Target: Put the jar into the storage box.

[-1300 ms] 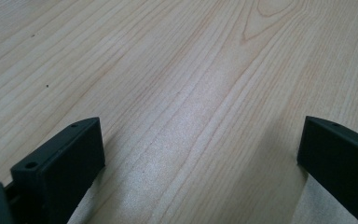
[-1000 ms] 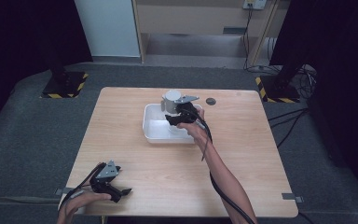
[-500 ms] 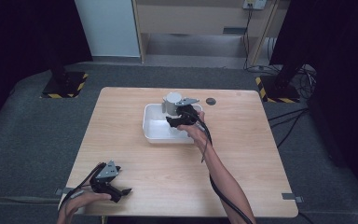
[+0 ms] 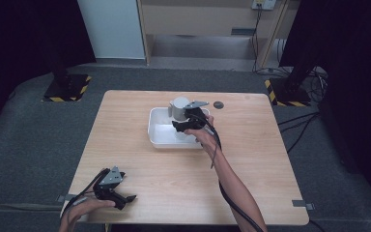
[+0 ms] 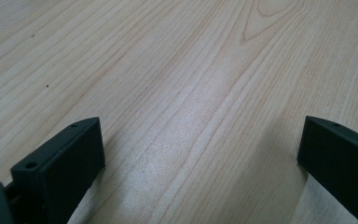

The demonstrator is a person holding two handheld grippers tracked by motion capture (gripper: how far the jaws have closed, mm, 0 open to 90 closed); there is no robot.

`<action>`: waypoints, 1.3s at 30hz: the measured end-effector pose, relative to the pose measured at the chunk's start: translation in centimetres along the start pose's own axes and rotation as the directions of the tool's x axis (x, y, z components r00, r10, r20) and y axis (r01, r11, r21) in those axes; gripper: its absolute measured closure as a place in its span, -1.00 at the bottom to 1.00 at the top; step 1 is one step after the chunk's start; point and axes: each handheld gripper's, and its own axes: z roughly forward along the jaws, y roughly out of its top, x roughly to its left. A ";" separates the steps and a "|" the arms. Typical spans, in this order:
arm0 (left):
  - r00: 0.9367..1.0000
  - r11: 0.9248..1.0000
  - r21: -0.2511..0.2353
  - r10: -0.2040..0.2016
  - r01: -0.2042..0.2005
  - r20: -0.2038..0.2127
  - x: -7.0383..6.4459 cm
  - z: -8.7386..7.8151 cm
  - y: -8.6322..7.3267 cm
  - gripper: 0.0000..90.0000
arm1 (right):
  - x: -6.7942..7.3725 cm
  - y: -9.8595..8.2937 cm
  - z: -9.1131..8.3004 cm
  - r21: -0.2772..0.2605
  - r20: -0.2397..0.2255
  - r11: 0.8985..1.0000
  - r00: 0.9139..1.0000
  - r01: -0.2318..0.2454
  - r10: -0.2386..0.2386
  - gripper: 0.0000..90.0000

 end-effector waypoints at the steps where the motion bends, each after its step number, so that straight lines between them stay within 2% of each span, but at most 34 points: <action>1: 1.000 1.000 0.000 0.000 0.000 0.000 0.0 0.0 0.0 -1.00 | 0.0 0.0 -0.1 0.000 -0.002 1.000 1.000 -0.004 0.004 -0.60; 4: 1.000 1.000 0.000 0.000 0.000 0.000 0.0 0.0 0.0 -1.00 | 0.1 0.1 -0.5 -0.002 -0.016 1.000 1.000 -0.007 0.007 -0.66; 12: 1.000 1.000 0.000 -0.002 0.002 0.004 0.0 0.0 0.0 -1.00 | 0.4 -0.1 -1.4 0.000 0.000 1.000 1.000 -0.015 0.015 -0.87; 16: 1.000 1.000 0.000 -0.002 0.002 0.003 0.0 0.0 0.0 -1.00 | 0.3 -0.4 -1.9 0.004 -0.012 1.000 1.000 -0.009 0.009 -0.88; 23: 1.000 1.000 -0.001 -0.003 0.003 0.003 0.0 0.0 0.0 -1.00 | 0.5 -0.8 -2.8 -0.008 -0.028 1.000 0.999 -0.028 0.028 -0.89; 39: 1.000 1.000 0.000 0.007 -0.007 0.000 0.0 0.0 0.0 -1.00 | 1.5 -1.6 -4.6 -0.046 -0.061 0.999 0.998 0.007 -0.010 -0.90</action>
